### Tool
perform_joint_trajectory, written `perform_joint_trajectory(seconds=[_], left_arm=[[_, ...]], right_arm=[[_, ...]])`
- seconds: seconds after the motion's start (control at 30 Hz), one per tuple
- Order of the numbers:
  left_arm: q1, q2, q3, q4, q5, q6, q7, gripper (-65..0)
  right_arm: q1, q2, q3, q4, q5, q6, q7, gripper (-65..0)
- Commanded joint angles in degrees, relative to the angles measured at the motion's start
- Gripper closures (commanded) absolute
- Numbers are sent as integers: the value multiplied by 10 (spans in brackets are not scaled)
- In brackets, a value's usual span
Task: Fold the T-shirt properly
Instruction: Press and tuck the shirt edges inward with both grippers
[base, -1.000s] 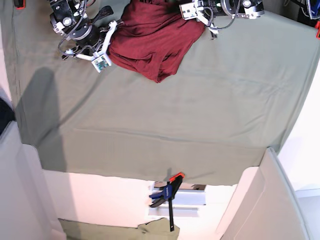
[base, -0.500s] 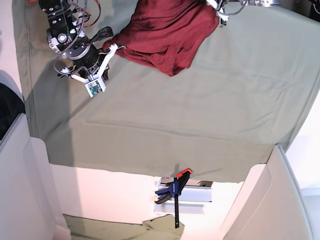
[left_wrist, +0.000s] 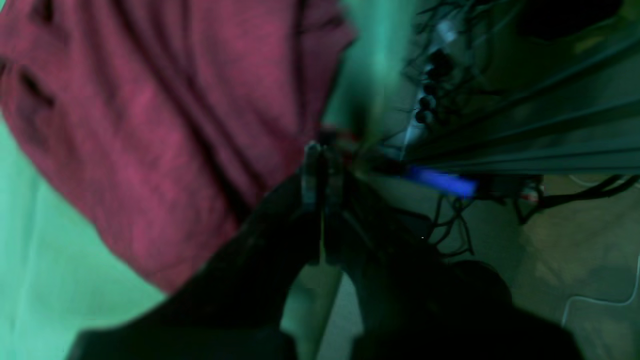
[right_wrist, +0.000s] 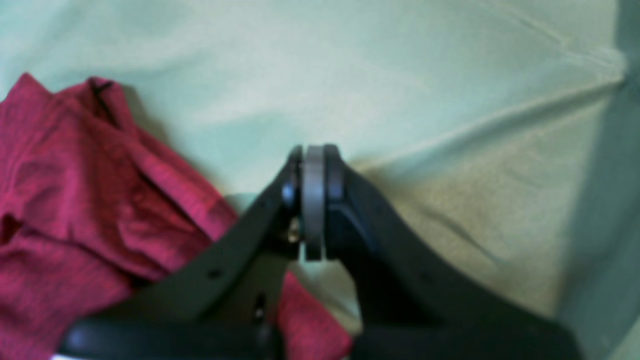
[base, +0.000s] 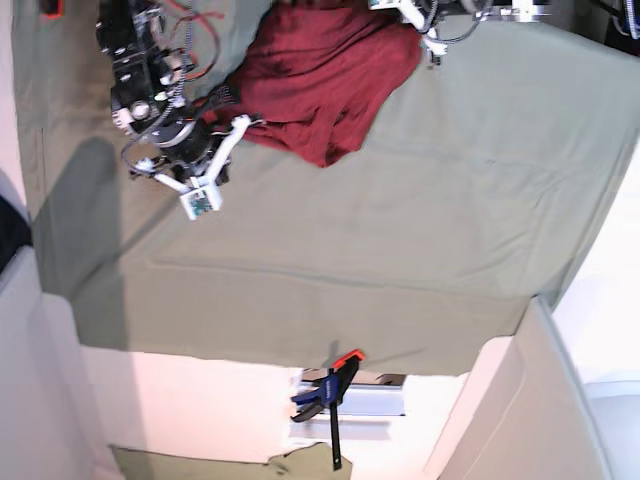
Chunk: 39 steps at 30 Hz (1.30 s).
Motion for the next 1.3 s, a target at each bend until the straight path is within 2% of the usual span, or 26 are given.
perform_joint_trajectory(seconds=[0.0,0.17,0.4,0.63,0.83,1.27], left_arm=[[-2,-5,-9,-7,-2,0,-14,0],[-2,2,-12,-52,9,-3,-46,0],[-15,57,-12,-104,37,-2,-61,0],[-70,97,-12,-215,71,-2,-71,0],[-113,91,-12,-250,93,15,-78,0],[-255,32,-12,-391,95,13,-148,0]], right_arm=[[14,-2,2,0,5,0,16,0],[16,-2,-24,-35,9,1,40,0],[35,-2,-79,-55,-16,0,33,0],[33,-2,-82,-55,-15,0,22,0],[33,-2,-82,-55,-16,0,18,0],[32,10,-81,-55,-26,0,15,0]])
